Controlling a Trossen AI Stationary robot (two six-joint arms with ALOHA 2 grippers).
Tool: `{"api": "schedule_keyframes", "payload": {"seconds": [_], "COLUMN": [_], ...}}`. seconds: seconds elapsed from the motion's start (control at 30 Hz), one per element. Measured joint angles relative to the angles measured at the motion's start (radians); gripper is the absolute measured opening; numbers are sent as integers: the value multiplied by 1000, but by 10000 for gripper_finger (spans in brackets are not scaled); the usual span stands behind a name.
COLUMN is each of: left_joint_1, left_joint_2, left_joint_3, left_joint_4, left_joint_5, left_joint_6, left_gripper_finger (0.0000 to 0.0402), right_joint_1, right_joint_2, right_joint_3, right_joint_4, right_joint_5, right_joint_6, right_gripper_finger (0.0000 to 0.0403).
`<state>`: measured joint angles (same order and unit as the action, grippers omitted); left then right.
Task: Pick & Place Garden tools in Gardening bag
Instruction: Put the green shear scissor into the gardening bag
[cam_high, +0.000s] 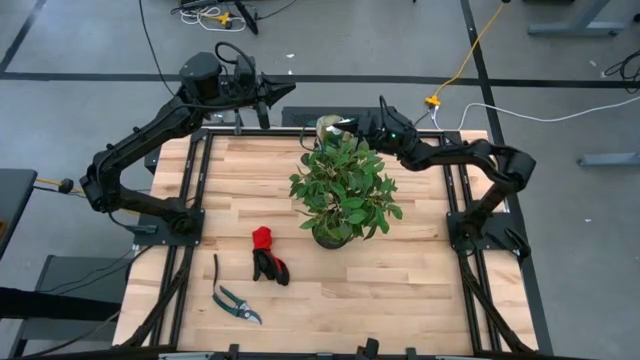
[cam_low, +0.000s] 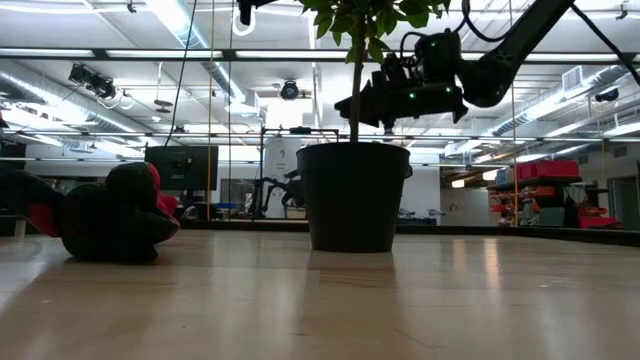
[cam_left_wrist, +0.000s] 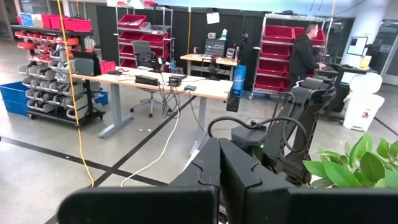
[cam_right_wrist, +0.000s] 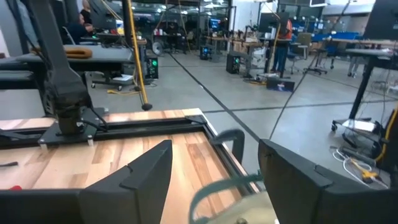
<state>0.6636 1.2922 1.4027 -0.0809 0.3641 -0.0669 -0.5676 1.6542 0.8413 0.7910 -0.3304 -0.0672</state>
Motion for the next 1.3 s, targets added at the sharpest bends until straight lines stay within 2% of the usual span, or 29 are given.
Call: {"api": "schedule_keyframes", "payload": {"seconds": [0.17, 0.5, 0.87, 1.1, 1.3], "left_joint_1": [0, 0, -1, 2, -6], "left_joint_2": [-14, -56, -97, -132, -164], "left_joint_3": [1, 2, 1, 1, 1], "left_joint_4": [3, -32, -212, -305, -327], "left_joint_5": [-2, 0, -24, 5, -20], "left_joint_6": [1, 3, 24, 34, 50], "left_gripper_finger": [2, 2, 2, 4, 3], "right_joint_1": [21, 22, 21, 22, 22], "right_joint_2": [-42, -252, -511, -643, -715], "right_joint_3": [0, 0, 0, 0, 0], "right_joint_4": [-30, -300, -615, -737, -767], "right_joint_5": [0, 18, 161, 192, 200], "right_joint_6": [-4, -46, -73, -73, -73], "right_gripper_finger": [240, 212, 144, 97, 53]}}
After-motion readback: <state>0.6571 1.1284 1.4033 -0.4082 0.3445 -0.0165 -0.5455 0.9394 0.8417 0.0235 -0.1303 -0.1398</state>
